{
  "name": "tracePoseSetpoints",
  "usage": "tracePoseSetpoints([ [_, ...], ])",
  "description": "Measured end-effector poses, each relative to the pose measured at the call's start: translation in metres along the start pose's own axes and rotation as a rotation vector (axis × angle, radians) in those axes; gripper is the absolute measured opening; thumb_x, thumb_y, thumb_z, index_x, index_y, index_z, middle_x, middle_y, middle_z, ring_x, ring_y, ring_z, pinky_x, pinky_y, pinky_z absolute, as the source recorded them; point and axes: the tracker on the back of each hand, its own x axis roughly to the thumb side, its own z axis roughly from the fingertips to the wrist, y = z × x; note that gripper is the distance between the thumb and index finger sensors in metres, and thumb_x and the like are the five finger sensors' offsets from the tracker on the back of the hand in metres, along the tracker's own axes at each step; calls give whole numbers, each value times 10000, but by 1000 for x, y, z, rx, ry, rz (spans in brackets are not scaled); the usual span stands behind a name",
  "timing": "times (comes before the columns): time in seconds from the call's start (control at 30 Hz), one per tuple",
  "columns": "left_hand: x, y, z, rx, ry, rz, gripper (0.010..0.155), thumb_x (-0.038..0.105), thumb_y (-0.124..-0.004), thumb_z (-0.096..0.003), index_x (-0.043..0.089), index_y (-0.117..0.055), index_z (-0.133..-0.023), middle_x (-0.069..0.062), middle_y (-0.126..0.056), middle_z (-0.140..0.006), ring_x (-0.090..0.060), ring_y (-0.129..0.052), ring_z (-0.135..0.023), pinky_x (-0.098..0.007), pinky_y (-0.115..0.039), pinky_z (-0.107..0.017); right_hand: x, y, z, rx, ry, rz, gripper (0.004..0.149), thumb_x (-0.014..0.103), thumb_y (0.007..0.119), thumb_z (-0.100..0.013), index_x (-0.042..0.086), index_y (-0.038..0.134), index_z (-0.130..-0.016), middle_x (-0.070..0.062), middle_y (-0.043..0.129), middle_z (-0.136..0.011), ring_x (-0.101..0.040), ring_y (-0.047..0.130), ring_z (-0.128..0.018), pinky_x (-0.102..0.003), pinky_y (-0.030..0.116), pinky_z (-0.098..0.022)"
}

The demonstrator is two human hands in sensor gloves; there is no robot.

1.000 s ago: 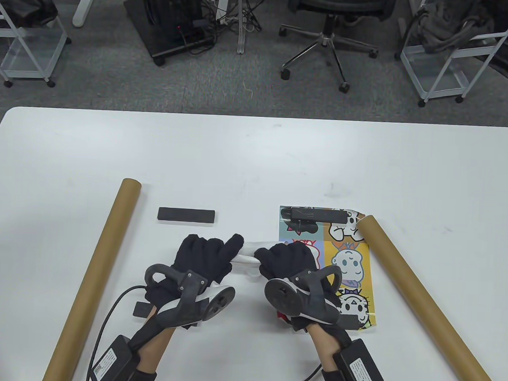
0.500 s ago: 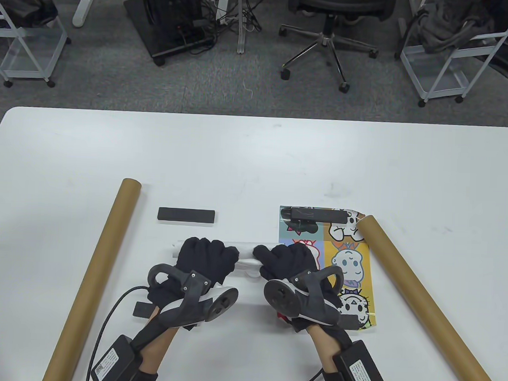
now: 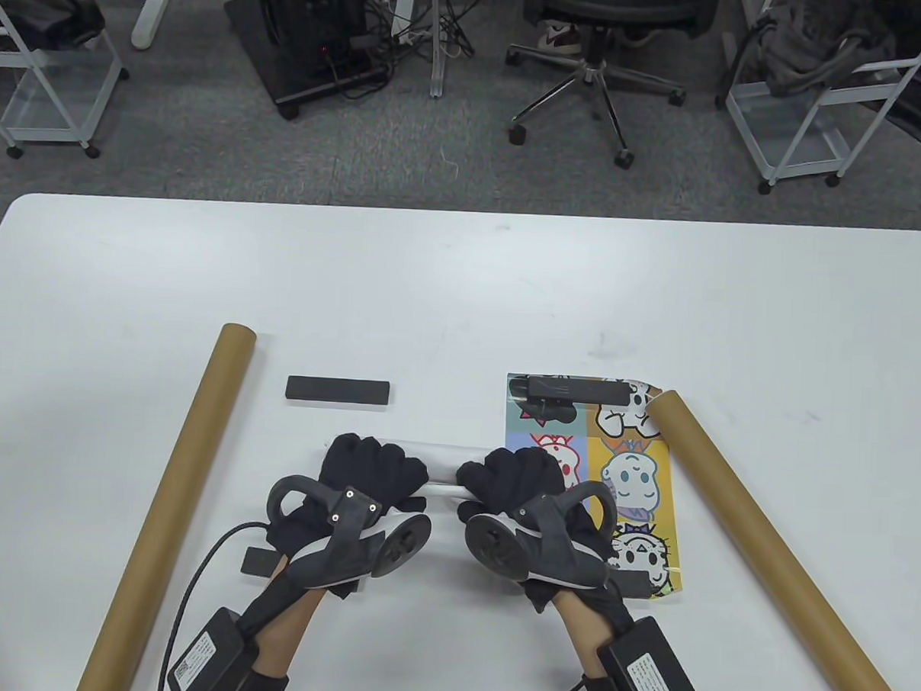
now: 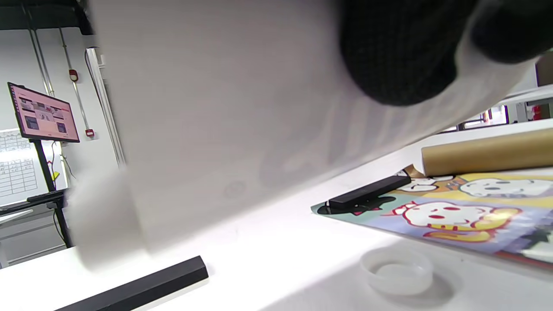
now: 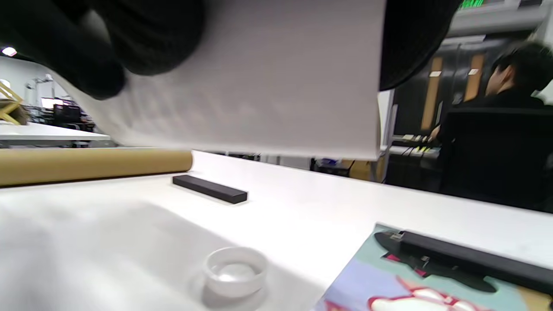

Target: Roll up posters and store in mailing tubes

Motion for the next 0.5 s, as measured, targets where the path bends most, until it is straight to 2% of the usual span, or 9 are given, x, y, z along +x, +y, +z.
tracePoseSetpoints([
  [0.1, 2, -2, 1, 5, -9, -67, 353, 552, -748, -470, 413, -845, -779, 114, -940, -850, -204, -961, -792, -518, -747, -768, 1, 0, 0, 11, -9, -15, 399, 374, 725, -481, 241, 745, -857, -8, 848, -630, -261, 869, -460, -623, 730, -618],
  [0.17, 3, -3, 1, 8, -7, -70, 423, 548, -733, -477, 420, -820, -870, 49, -831, -989, -240, -882, -863, -529, -711, -786, 0, 0, 1, 18, -6, -15, 389, 366, 715, -490, 241, 760, -855, -14, 851, -635, -269, 877, -470, -628, 729, -619],
  [0.23, 5, -1, 2, 31, -4, -65, 483, 515, -726, -488, 408, -772, -956, 27, -772, -1025, -247, -847, -871, -537, -693, -793, -1, -1, 2, 23, -6, -49, 375, 348, 703, -501, 225, 769, -850, -30, 842, -636, -290, 873, -490, -647, 709, -625],
  [0.33, 6, 2, 4, 131, -27, -23, 524, 432, -733, -501, 384, -707, -1022, 75, -799, -977, -188, -888, -793, -504, -731, -779, -5, -2, 2, 47, 20, -95, 376, 335, 687, -513, 208, 770, -858, -42, 840, -639, -303, 869, -492, -654, 700, -627],
  [0.37, 7, 3, 4, 131, -27, -14, 545, 426, -737, -495, 377, -687, -1035, 91, -833, -944, -171, -917, -759, -494, -745, -773, -6, -1, 3, 45, 24, -105, 381, 336, 683, -514, 204, 768, -862, -41, 840, -640, -301, 869, -491, -654, 702, -625],
  [0.43, 7, 3, 4, 155, -34, -13, 558, 427, -744, -486, 375, -680, -1037, 123, -897, -879, -136, -972, -699, -466, -775, -763, -8, 1, 3, 52, 29, -105, 394, 337, 673, -516, 195, 763, -872, -46, 839, -650, -308, 868, -502, -658, 697, -627],
  [0.5, 8, 3, 4, 162, -39, -7, 517, 440, -744, -479, 378, -735, -992, 136, -940, -835, -122, -1008, -669, -448, -796, -752, -10, 3, 4, 56, 34, -98, 419, 344, 670, -513, 183, 747, -892, -49, 836, -660, -328, 876, -552, -668, 681, -638],
])
